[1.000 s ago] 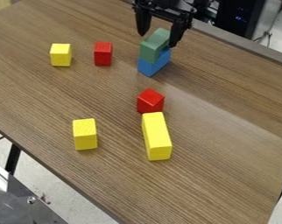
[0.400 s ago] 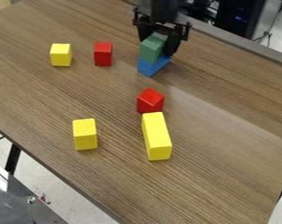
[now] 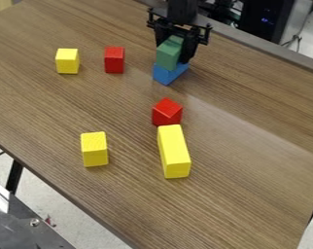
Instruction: Removed the green arch on top of the blue arch and placed it o the table
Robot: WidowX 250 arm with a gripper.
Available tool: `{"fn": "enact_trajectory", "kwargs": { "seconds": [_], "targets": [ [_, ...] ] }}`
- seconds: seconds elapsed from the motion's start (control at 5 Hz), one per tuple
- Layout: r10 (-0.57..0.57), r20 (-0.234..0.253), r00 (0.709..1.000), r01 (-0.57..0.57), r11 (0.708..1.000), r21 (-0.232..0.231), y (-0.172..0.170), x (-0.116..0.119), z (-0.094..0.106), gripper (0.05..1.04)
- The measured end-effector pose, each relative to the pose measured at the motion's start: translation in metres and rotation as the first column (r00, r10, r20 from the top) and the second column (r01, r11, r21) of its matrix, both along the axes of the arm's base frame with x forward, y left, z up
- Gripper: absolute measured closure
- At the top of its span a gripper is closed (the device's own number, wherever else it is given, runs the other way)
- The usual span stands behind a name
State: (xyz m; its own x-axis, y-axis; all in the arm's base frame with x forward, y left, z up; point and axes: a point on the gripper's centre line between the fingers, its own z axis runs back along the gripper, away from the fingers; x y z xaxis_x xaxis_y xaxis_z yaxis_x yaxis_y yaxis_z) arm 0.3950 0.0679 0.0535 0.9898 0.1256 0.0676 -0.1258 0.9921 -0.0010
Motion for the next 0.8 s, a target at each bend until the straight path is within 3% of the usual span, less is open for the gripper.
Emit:
{"fn": "enact_trajectory", "kwargs": {
  "seconds": [0.4, 0.8],
  "targets": [
    [-0.033, -0.032, 0.999, 0.033, 0.999, -0.003, -0.001, -0.005, 0.002, 0.476],
    [-0.091, -0.025, 0.996, 0.091, 0.995, 0.037, 0.007, 0.004, 0.024, 0.476]
  ]
}}
